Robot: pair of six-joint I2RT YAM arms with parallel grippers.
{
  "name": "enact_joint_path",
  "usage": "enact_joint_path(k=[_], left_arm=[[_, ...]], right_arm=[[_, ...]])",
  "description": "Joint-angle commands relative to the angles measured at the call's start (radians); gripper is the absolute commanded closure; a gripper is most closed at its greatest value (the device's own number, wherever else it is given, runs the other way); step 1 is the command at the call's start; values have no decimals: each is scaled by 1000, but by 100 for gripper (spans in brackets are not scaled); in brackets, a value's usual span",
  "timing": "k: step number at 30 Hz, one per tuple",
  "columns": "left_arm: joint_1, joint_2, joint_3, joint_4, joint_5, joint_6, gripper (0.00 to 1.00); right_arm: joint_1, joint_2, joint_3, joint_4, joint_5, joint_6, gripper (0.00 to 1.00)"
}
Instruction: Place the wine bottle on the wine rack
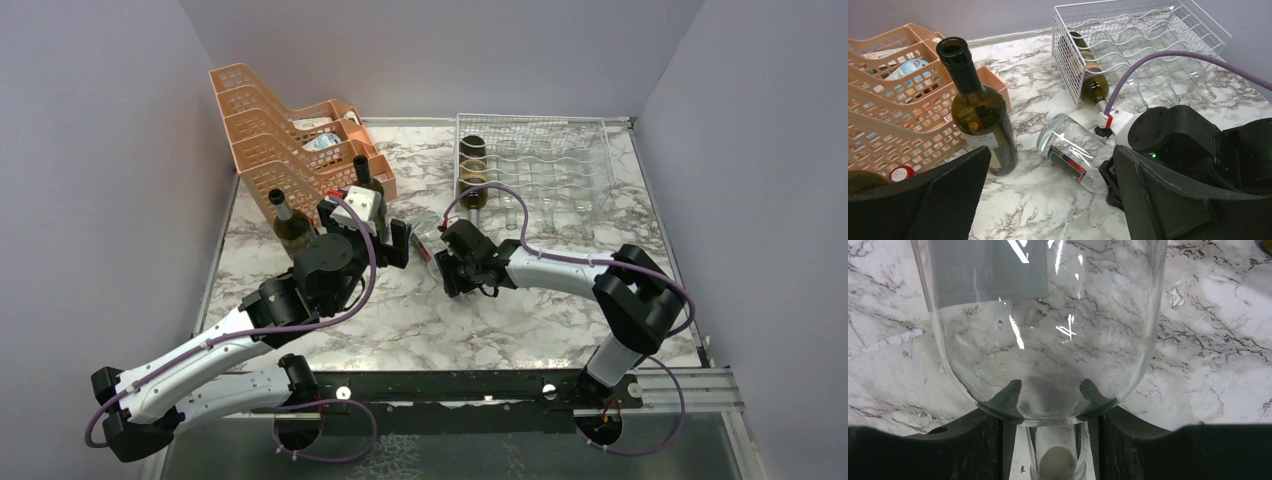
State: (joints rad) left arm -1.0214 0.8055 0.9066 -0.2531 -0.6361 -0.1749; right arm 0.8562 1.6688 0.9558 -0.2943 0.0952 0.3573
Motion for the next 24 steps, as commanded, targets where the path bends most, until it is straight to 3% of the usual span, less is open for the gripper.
enact_joint_path(k=[1, 6, 15, 24], left_arm=[[-2, -6, -12, 6, 15, 8, 1], [-2, -9, -13, 5, 15, 9, 1], [-2, -10, -12, 5, 15, 9, 1], [-3, -10, -10, 5, 15, 9, 1]], right_arm=[[5, 30, -14, 82, 52, 33, 49], [4, 35, -34, 100, 66, 40, 58], [5, -18, -67, 128, 108, 17, 98], [4, -142, -111, 185, 87, -26, 99]])
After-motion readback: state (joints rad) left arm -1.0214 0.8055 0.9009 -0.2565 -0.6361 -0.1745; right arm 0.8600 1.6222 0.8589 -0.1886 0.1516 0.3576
